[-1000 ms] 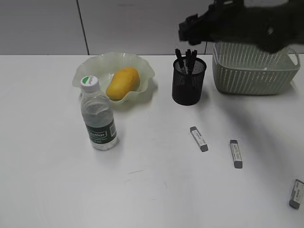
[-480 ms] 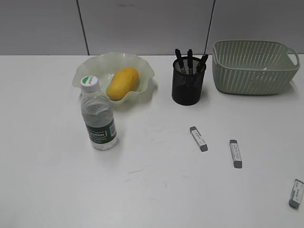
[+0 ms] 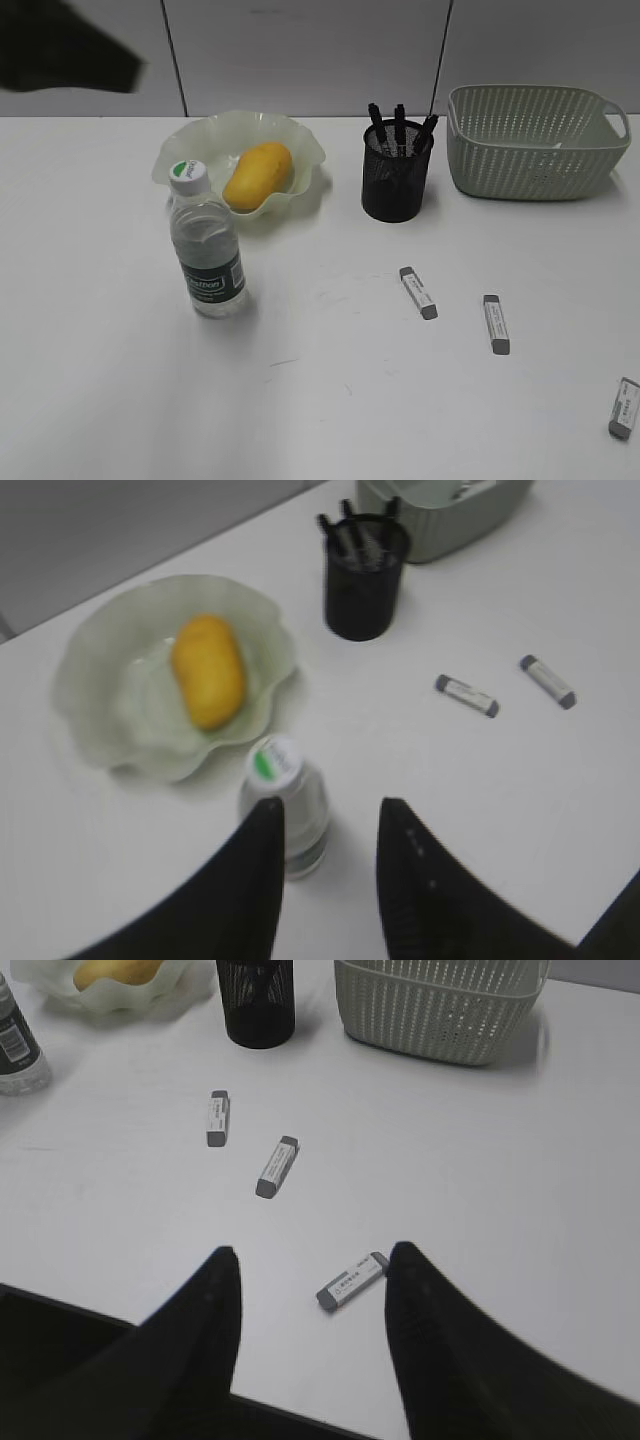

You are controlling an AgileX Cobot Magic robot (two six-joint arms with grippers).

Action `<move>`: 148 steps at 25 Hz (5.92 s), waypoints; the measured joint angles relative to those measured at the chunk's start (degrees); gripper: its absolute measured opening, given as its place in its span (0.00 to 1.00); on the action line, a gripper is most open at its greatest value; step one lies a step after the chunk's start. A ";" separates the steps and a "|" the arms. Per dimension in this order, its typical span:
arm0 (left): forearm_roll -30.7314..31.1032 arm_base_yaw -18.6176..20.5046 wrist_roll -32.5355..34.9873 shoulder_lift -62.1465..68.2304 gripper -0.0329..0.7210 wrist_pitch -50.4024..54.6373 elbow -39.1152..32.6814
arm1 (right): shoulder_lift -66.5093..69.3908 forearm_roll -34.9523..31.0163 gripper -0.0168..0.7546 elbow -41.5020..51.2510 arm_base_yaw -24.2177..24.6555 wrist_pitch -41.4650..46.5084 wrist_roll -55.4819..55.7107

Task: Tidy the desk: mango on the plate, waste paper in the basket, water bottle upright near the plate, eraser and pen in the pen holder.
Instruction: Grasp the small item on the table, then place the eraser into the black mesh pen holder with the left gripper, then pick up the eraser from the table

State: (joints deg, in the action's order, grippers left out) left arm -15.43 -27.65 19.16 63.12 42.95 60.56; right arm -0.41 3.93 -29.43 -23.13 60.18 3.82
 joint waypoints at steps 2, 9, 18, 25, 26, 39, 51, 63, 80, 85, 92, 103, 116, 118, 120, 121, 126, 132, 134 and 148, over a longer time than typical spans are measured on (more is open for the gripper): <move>2.99 -7.28 -4.93 10.32 0.36 -0.13 8.19 | 0.21 0.09 0.52 0.16 0.00 -0.18 0.00; 14.68 -22.58 -31.84 41.14 0.54 1.95 31.20 | 0.44 0.09 0.52 0.16 0.00 -0.34 0.00; 16.10 -22.50 -53.80 66.05 0.65 0.18 41.98 | 0.44 0.09 0.52 0.16 0.00 -0.34 0.00; 20.71 -22.88 -66.49 72.55 0.64 -1.22 45.22 | 0.44 0.09 0.52 0.16 0.00 -0.38 0.00; 21.55 -23.02 -67.83 73.01 0.64 -1.34 45.26 | 0.44 0.09 0.52 0.16 0.00 -0.38 0.00; 30.68 -26.37 -70.93 75.03 0.28 -0.27 46.24 | 0.44 0.09 0.52 0.16 0.00 -0.38 0.00; 57.11 -22.07 -71.17 61.14 0.23 -27.83 45.90 | 0.44 0.09 0.52 0.16 0.00 -0.38 0.00; 60.42 -13.60 -71.27 69.97 0.28 -41.46 45.55 | 0.44 0.09 0.52 0.16 0.00 -0.38 0.00; 40.80 -15.71 -41.62 36.76 0.41 -8.52 44.63 | 0.44 0.13 0.49 0.16 0.00 -0.38 0.00; 34.31 -15.95 -32.27 13.92 0.40 4.04 25.75 | 0.44 0.13 0.44 0.16 0.00 -0.38 0.00; 25.94 -17.24 -31.59 -31.03 0.40 17.98 -12.50 | 0.44 0.13 0.43 0.16 0.00 -0.38 0.00; 22.67 -17.02 -31.57 -61.78 0.45 21.77 -28.31 | 0.49 0.21 0.43 0.16 0.00 -0.53 0.00; 25.58 -10.07 -31.45 -63.45 0.43 17.92 -29.68 | 55.78 10.39 0.65 -1.75 0.00 -7.88 27.48; 26.55 -4.78 -31.39 -63.45 0.41 17.85 -29.68 | 65.70 10.63 0.71 -1.93 0.00 -11.43 29.66; 26.61 1.64 -31.39 -63.47 0.39 17.85 -29.73 | 75.10 10.63 0.72 -2.52 0.06 -15.79 32.66; 26.61 4.27 -31.39 -63.47 0.38 17.85 -29.73 | 78.40 10.45 0.72 -2.85 0.23 -17.60 34.13; 25.47 13.88 -31.39 -63.47 0.36 17.85 -29.73 | 90.12 7.83 0.72 -4.99 4.55 -25.18 38.20; 24.21 15.07 -31.39 -63.47 0.36 17.85 -29.73 | 94.68 6.58 0.68 -5.17 11.06 -31.19 40.56; 24.10 15.07 -31.39 -63.47 0.36 17.85 -29.73 | 95.54 6.71 0.61 -5.17 11.40 -32.97 40.62; 24.04 15.07 -31.39 -63.47 0.36 17.85 -29.73 | 90.26 13.35 0.23 -5.20 11.48 -54.76 40.40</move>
State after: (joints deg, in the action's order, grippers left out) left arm 8.60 -12.58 -12.22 -0.35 60.80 30.82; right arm 89.86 17.28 -34.63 -11.66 5.42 44.22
